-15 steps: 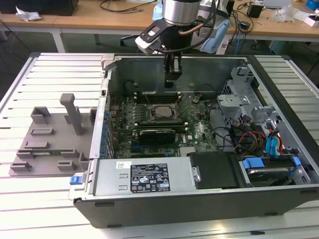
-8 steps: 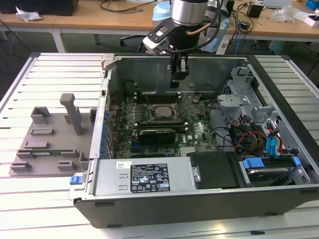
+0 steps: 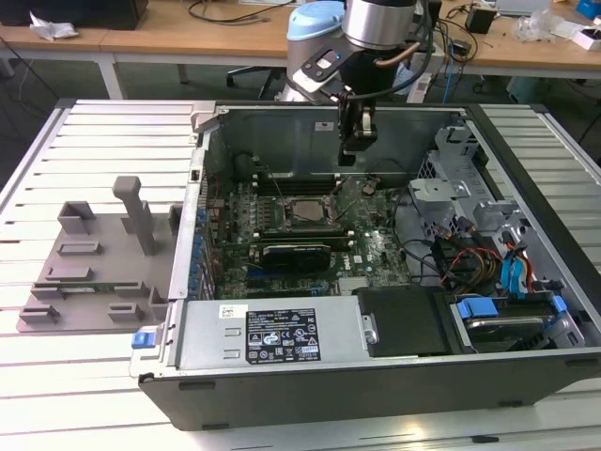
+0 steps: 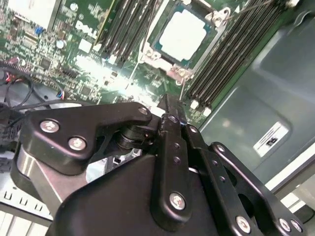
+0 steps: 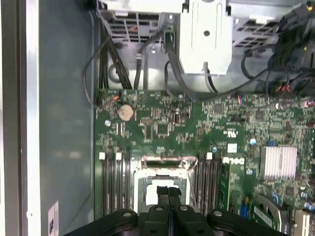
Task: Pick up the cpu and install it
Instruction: 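Close the cpu cover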
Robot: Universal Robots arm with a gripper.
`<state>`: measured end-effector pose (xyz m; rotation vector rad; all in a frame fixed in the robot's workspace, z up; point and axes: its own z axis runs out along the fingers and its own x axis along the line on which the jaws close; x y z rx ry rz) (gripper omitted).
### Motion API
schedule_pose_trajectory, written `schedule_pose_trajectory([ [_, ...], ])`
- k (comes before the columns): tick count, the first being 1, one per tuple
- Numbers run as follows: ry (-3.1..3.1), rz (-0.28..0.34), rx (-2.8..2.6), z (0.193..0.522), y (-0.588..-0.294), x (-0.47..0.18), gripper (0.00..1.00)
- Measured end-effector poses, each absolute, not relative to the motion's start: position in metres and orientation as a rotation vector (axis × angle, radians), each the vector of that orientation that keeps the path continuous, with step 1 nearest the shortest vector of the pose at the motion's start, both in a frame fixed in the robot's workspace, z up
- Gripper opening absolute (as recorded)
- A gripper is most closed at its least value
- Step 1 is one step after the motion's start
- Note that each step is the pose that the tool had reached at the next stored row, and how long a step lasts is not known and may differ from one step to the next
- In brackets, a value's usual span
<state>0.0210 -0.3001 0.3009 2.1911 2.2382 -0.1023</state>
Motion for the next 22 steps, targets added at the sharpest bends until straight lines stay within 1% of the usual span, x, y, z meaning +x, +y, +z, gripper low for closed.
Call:
schedule_pose_trajectory([
  [22,2.238,-0.103,2.191,0.301,-0.3,0.073,0.11],
])
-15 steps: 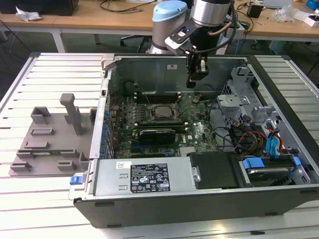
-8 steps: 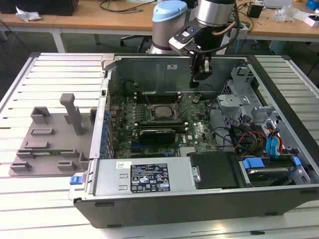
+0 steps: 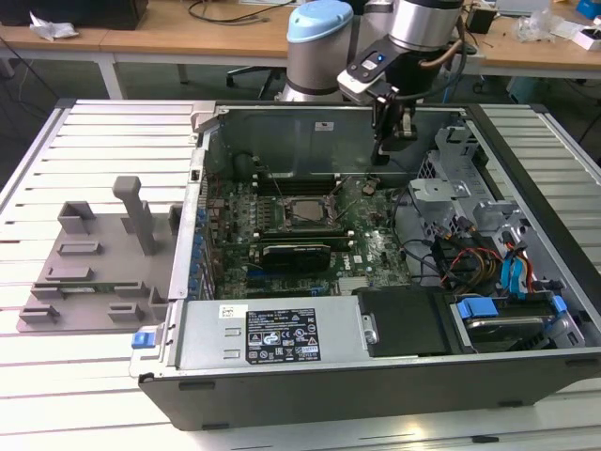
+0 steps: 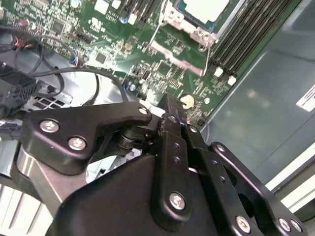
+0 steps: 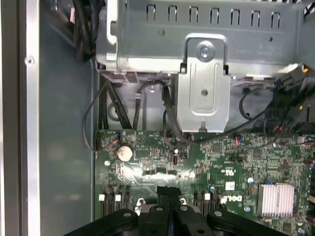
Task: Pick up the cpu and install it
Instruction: 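Close the cpu cover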
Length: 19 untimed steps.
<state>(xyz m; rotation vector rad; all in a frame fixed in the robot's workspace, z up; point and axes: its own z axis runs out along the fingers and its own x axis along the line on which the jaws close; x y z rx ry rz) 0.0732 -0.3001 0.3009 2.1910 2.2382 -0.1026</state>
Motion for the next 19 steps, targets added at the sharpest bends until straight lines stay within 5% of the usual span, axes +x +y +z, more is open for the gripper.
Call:
schedule_pose_trajectory([
  [19,2.239,-0.103,2.192,0.287,-0.3,0.085,0.11],
])
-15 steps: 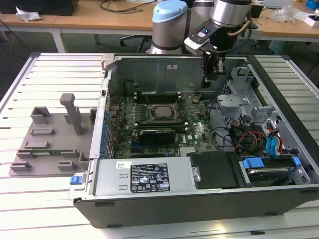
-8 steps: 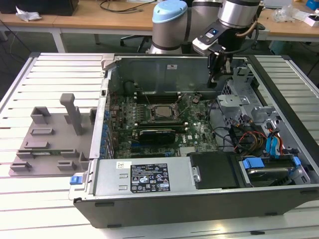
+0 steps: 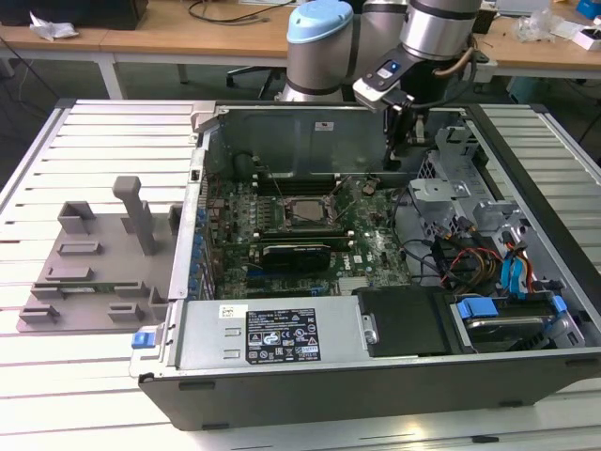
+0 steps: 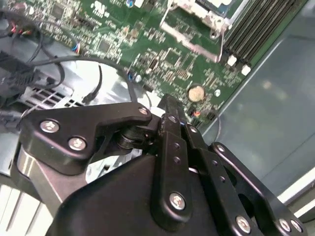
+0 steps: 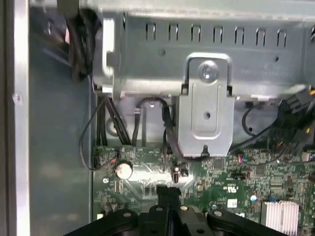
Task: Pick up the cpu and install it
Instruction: 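Close the cpu cover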
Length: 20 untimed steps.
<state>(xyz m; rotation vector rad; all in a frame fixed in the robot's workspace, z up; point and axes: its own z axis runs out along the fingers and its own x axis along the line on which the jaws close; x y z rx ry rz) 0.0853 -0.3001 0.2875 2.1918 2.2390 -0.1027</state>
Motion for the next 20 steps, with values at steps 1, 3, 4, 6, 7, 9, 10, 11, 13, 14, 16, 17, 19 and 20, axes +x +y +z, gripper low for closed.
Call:
schedule_pose_trajectory([
  [1,2.239,-0.103,2.192,0.284,-0.3,0.083,0.11],
  [3,2.239,-0.103,2.192,0.279,-0.3,0.081,0.11],
  [4,2.239,-0.103,2.192,0.277,-0.3,0.081,0.11],
  [6,2.239,-0.103,2.191,0.273,-0.3,0.081,0.11],
  [7,2.239,-0.103,2.192,0.271,-0.3,0.081,0.11],
  [9,2.239,-0.103,2.192,0.268,-0.3,0.081,0.11],
  [10,2.239,-0.103,2.191,0.267,-0.3,0.081,0.11],
  [11,2.239,-0.103,2.192,0.266,-0.3,0.081,0.11],
  [13,2.239,-0.103,2.192,0.264,-0.3,0.081,0.11],
  [14,2.239,-0.103,2.191,0.264,-0.3,0.081,0.11],
  [16,2.239,-0.103,2.192,0.264,-0.3,0.081,0.11],
  [17,2.239,-0.103,2.192,0.264,-0.3,0.081,0.11],
  [19,2.239,-0.103,2.192,0.263,-0.3,0.081,0.11],
  [20,2.239,-0.102,2.192,0.263,-0.3,0.08,0.11],
])
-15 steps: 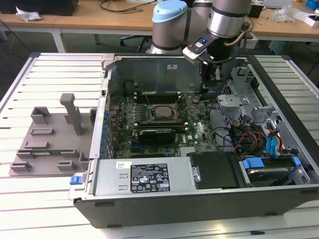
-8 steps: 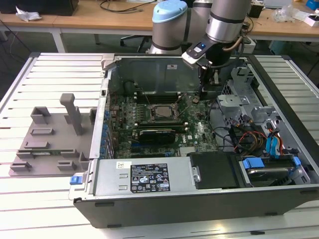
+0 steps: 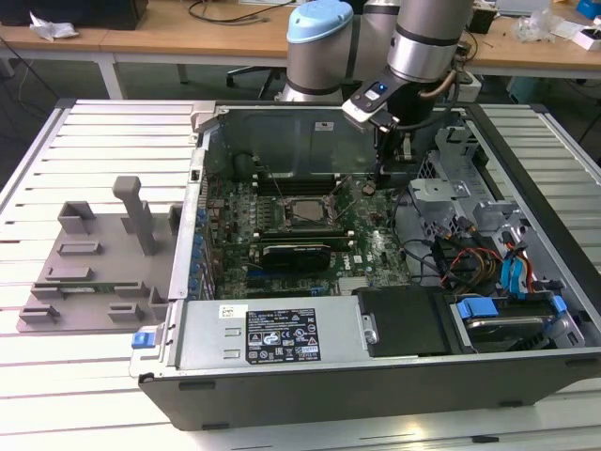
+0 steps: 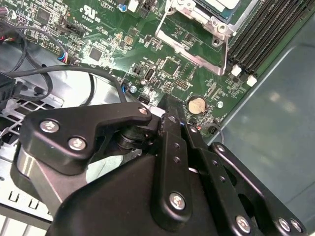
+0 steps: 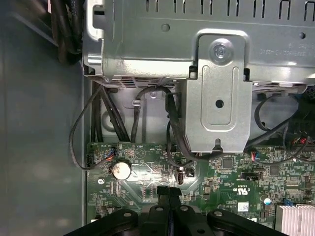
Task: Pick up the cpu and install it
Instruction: 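Close the cpu cover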
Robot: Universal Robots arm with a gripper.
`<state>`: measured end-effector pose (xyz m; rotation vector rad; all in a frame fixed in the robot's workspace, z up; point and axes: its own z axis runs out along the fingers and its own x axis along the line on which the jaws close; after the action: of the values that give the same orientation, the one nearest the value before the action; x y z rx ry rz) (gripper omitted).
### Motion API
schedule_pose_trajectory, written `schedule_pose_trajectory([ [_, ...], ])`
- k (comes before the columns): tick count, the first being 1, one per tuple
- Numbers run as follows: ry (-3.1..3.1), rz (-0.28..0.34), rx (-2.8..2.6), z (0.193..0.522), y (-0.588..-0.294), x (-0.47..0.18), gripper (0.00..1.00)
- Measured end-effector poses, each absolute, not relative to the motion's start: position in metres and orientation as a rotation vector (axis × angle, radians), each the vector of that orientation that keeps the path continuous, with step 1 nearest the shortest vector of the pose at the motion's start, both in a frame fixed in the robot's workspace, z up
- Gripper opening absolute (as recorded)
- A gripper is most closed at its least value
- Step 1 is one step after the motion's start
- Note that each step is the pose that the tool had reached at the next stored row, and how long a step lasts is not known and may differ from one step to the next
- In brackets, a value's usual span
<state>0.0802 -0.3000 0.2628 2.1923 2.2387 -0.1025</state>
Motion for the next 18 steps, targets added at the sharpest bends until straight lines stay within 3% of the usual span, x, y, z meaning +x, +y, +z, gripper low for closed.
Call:
schedule_pose_trajectory([
  [18,2.25,-0.081,2.201,0.257,-0.302,0.042,0.11],
])
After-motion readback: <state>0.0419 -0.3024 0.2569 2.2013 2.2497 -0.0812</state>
